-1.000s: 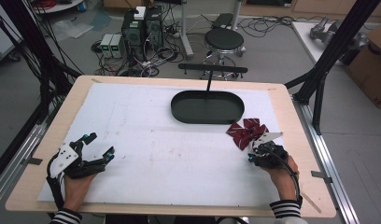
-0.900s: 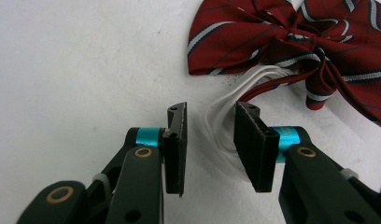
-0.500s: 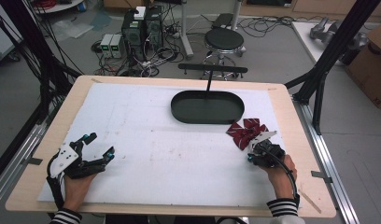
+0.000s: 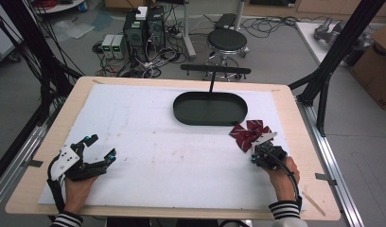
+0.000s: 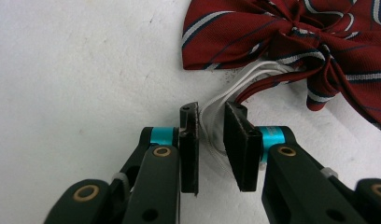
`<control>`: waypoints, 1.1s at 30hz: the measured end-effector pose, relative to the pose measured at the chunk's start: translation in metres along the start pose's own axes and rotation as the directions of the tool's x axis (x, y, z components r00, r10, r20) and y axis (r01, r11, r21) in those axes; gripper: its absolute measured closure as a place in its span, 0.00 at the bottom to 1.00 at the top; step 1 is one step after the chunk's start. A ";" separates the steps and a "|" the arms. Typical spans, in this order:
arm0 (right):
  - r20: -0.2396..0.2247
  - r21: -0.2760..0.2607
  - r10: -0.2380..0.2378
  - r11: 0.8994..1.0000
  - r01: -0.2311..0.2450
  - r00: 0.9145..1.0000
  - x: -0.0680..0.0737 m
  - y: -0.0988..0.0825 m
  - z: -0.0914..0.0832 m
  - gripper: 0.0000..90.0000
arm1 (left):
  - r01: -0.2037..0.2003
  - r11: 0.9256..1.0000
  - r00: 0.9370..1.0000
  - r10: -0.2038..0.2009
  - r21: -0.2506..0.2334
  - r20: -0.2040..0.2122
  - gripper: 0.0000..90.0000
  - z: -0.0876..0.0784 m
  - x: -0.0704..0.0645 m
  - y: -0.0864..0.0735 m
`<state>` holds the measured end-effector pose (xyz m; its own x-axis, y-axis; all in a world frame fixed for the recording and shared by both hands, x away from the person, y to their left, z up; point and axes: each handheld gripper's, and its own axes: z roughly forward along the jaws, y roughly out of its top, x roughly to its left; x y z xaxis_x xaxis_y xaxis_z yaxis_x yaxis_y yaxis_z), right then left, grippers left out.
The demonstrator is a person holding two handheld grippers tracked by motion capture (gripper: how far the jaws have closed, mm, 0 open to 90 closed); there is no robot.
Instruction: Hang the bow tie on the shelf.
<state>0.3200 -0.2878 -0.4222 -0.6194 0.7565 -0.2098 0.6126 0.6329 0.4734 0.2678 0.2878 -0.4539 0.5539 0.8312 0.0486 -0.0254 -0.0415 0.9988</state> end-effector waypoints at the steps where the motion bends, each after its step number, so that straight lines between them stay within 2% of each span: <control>1: -0.003 -0.002 0.006 1.000 -0.006 1.000 0.000 0.000 0.000 0.83 | 0.000 1.000 1.000 0.000 0.001 0.000 0.17 0.000 0.000 0.000; 3: -0.011 -0.008 0.022 1.000 -0.022 1.000 -0.002 -0.001 0.000 0.83 | 0.000 1.000 1.000 0.000 0.000 0.000 0.17 0.000 0.000 0.000; 6: -0.015 -0.015 0.022 1.000 -0.022 1.000 -0.003 -0.002 0.000 0.81 | 0.003 1.000 1.000 -0.003 -0.001 0.000 0.17 0.000 0.000 0.000; 8: -0.041 -0.023 0.043 0.999 -0.044 0.998 -0.004 -0.002 -0.001 0.79 | 0.002 1.000 1.000 -0.002 0.000 0.001 0.17 0.000 0.000 0.000; 16: -0.039 -0.024 0.050 0.998 -0.051 0.998 -0.005 -0.003 0.000 0.76 | 0.001 1.000 1.000 -0.001 0.001 0.000 0.17 0.000 0.000 0.000; 22: -0.043 -0.014 0.033 0.999 -0.033 0.999 -0.003 -0.001 0.000 0.82 | -0.001 1.000 1.000 0.001 0.001 -0.001 0.17 0.000 0.000 0.000; 24: -0.078 -0.014 0.056 0.998 -0.057 0.995 -0.005 -0.001 0.001 0.89 | 0.000 1.000 1.000 0.000 0.001 -0.001 0.17 0.000 0.000 0.000; 26: -0.093 -0.018 0.077 0.997 -0.079 0.993 -0.007 -0.002 0.001 0.94 | 0.000 1.000 1.000 0.000 0.001 0.000 0.17 0.000 0.000 0.000; 30: -0.084 -0.010 0.098 0.995 -0.100 0.992 -0.008 -0.002 0.000 0.96 | 0.004 1.000 1.000 -0.004 -0.001 0.000 0.17 0.000 0.000 0.000; 33: -0.078 -0.014 0.095 0.995 -0.096 0.992 -0.008 -0.002 0.000 0.97 | 0.005 1.000 1.000 -0.005 0.000 0.000 0.17 0.000 0.000 0.000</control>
<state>0.3237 -0.2951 -0.4210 -0.5951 0.7979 -0.0962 0.6623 0.5547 0.5037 0.2680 0.2879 -0.4539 0.5542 0.8312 0.0439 -0.0232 -0.0374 0.9990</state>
